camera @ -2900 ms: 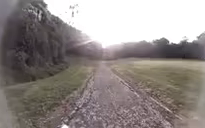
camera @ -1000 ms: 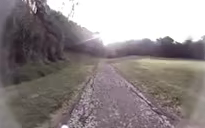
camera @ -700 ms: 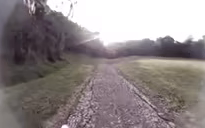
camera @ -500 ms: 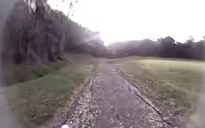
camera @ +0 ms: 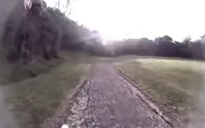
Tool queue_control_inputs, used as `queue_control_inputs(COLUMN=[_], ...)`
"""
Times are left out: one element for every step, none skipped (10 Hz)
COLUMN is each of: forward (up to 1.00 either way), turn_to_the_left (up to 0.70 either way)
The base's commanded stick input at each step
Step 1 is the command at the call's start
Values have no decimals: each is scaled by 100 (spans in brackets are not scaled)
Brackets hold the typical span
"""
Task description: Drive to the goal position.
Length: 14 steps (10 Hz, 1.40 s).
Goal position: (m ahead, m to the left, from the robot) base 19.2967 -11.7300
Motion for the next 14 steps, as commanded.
queue_control_inputs(forward=[50, 50, 50, 50, 50, 50, 50, 50, 50, 50, 50, 50, 50, 50], turn_to_the_left=[0, 0, 0, 0, -19, -38, -7, 0, 0, 0, 0, 0, 0, 0])
